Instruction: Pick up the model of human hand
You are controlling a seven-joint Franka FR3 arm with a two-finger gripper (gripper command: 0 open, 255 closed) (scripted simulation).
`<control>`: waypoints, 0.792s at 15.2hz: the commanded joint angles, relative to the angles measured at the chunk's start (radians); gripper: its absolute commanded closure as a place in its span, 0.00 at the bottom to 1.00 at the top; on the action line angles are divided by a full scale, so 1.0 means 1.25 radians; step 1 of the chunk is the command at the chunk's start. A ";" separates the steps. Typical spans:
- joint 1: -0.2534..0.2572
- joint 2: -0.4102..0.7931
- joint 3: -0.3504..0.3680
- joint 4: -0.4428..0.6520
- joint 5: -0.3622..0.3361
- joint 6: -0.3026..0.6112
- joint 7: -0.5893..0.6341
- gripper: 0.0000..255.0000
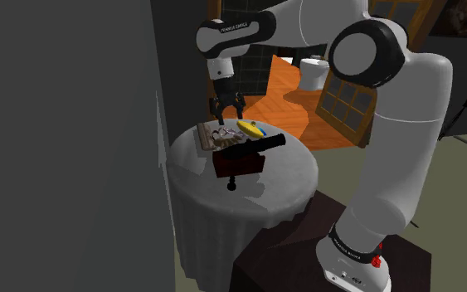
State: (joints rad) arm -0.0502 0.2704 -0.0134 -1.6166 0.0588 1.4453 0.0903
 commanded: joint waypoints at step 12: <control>-0.009 0.275 -0.001 0.169 0.007 -0.047 -0.003 0.00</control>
State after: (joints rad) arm -0.0612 0.6090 -0.0153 -1.3997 0.0674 1.3758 0.0869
